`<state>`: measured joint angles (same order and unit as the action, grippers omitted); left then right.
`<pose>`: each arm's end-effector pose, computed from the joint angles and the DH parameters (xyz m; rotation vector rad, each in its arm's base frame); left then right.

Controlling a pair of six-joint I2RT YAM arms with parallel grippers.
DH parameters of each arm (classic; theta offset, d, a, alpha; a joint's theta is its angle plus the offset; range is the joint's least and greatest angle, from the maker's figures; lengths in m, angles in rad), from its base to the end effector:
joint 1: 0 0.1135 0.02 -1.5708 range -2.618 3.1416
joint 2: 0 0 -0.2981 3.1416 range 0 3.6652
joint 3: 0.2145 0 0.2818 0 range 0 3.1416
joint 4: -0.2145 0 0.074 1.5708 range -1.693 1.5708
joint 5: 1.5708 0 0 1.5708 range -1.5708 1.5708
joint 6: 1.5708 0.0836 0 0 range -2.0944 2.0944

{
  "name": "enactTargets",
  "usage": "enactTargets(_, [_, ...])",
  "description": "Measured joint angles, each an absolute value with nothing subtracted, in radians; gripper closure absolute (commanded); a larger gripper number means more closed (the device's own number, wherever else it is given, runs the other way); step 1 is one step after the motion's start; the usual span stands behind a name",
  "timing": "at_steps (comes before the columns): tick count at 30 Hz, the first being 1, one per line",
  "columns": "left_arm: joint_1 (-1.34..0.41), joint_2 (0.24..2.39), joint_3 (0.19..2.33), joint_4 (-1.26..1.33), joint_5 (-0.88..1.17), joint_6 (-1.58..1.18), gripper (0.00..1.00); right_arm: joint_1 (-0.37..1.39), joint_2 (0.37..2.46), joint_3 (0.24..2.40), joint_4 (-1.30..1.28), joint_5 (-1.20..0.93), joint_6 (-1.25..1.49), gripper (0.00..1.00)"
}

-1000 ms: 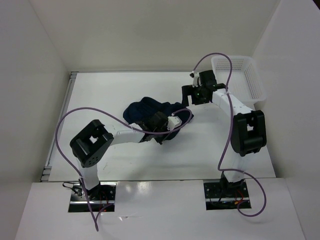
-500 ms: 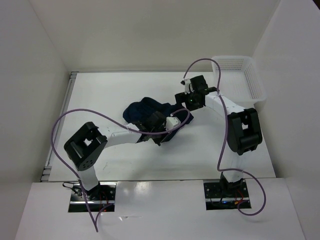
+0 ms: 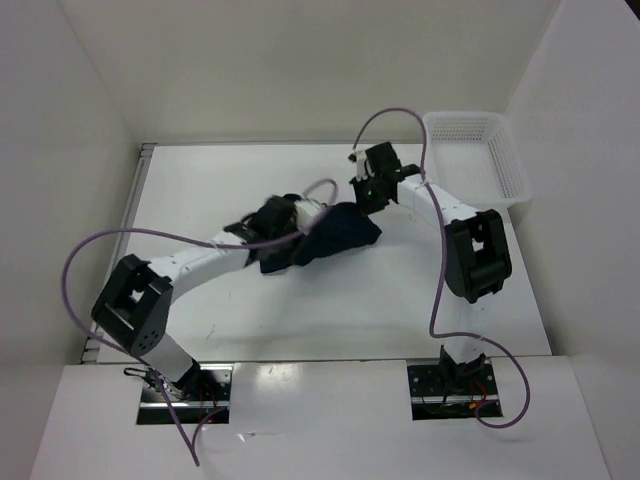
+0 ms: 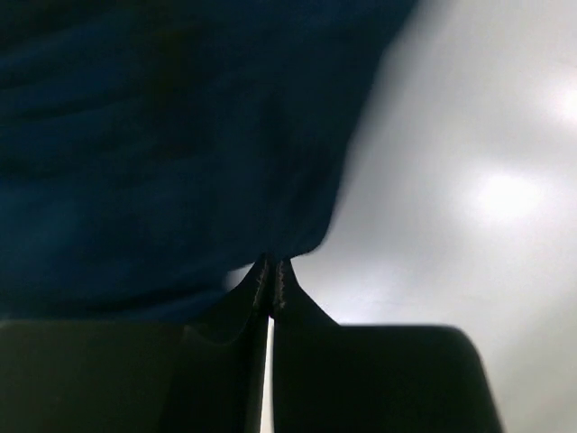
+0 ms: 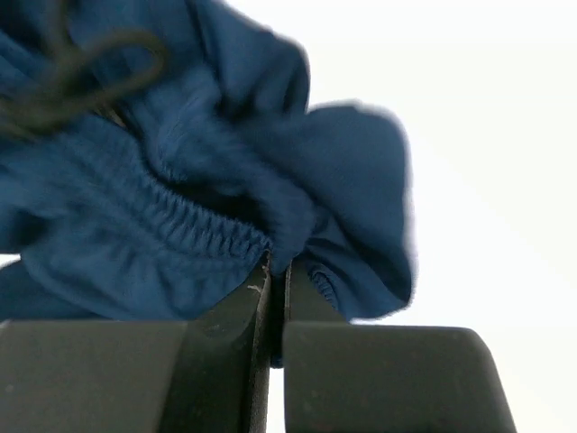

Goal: Fold and stack the shorts
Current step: Flatten the shorts out

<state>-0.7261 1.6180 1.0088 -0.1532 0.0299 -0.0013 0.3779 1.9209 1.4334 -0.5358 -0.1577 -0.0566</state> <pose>0.3035 -0.2729 0.1941 0.8533 2.2078 -0.3932 0.4367 0.1875 0.1839 -0.6186 2.5341 0.3205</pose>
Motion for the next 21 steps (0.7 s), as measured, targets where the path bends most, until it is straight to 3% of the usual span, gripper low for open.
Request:
enactTargets(6, [-0.252,1.519,1.213,-0.258,-0.045,-0.004,1.0,0.255,1.909,1.795,-0.558,-0.191,0.007,1.0])
enactTargets(10, [-0.057,1.463,1.408,-0.266,-0.068,-0.005,1.0,0.205,1.846,1.896,-0.537,-0.187,0.025,1.0])
enactTargets(15, [0.023,1.292,1.43,-0.258,-0.044,-0.004,1.0,0.207,1.755,1.858,-0.537,-0.206,0.018,1.0])
enactTargets(21, [-0.005,1.032,1.142,-0.358,0.006,-0.004,1.0,0.211,1.59,1.521,-0.569,-0.287,-0.069,1.0])
